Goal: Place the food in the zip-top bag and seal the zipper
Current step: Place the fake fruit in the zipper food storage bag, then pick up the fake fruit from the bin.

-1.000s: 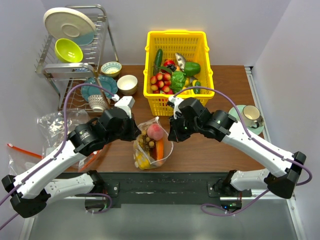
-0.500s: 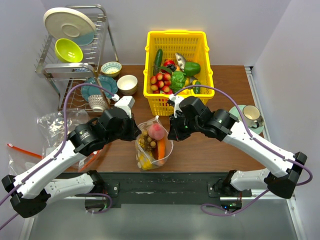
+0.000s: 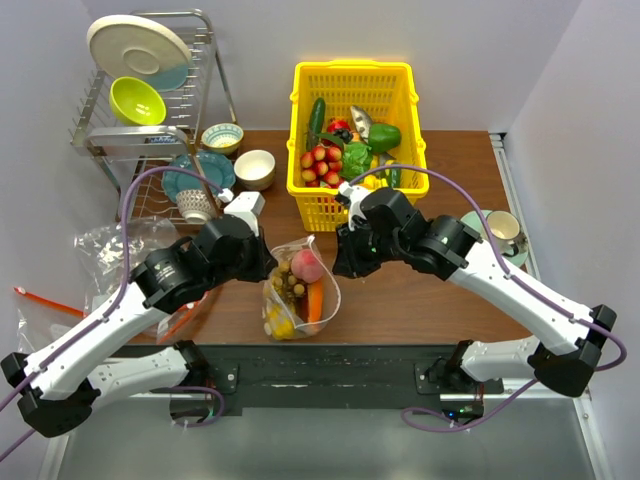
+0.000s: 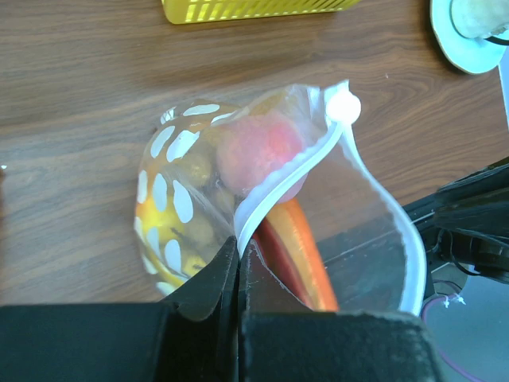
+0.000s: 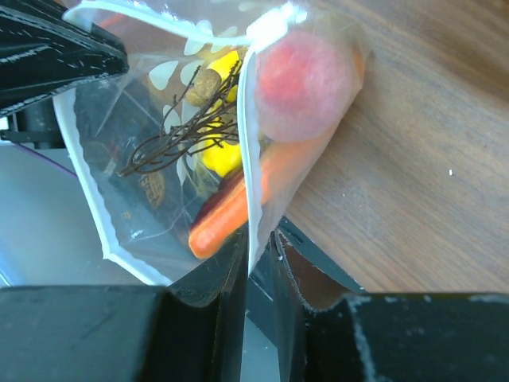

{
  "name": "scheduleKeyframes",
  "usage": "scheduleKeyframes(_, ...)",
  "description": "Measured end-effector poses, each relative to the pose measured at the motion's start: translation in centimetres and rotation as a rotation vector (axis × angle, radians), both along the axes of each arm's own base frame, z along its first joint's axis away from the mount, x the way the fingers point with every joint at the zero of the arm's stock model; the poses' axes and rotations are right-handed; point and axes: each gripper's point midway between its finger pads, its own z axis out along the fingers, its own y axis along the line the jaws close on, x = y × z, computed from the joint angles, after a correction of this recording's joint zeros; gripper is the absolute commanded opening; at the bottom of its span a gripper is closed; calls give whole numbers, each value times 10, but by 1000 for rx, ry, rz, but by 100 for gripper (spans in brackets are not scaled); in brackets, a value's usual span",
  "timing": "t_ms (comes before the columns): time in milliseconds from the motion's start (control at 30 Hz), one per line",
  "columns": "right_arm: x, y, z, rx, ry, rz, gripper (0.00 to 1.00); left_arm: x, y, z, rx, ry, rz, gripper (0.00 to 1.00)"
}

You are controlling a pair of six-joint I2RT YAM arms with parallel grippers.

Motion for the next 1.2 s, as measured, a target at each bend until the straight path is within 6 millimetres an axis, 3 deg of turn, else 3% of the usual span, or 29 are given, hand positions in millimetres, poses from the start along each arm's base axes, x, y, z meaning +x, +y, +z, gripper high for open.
scheduleKeyframes(367, 20, 6, 31, 0, -84, -21, 26, -2, 8, 3, 9, -10, 16, 0)
scheduleKeyframes(600, 53, 5, 64, -31, -178, -87, 26, -4, 10, 5, 4, -15, 17, 0)
scheduleKeyframes(700, 74, -6, 78, -31, -208, -139, 26, -4, 10, 5, 5, -15, 16, 0)
scheduleKeyframes(900, 139, -42, 94, -39, -238, -297, 28, -4, 11, 5, 6, -15, 17, 0)
scheduleKeyframes(1067, 182, -56, 82, -86, -218, -362, 35, -3, 11, 4, 8, -16, 21, 0)
scheduleKeyframes(1167, 203, -58, 67, -104, -181, -374, 47, -3, 12, 4, 9, -17, 22, 0)
scheduleKeyframes(1200, 210, -59, 61, -111, -166, -376, 56, -3, 12, 4, 9, -17, 22, 0)
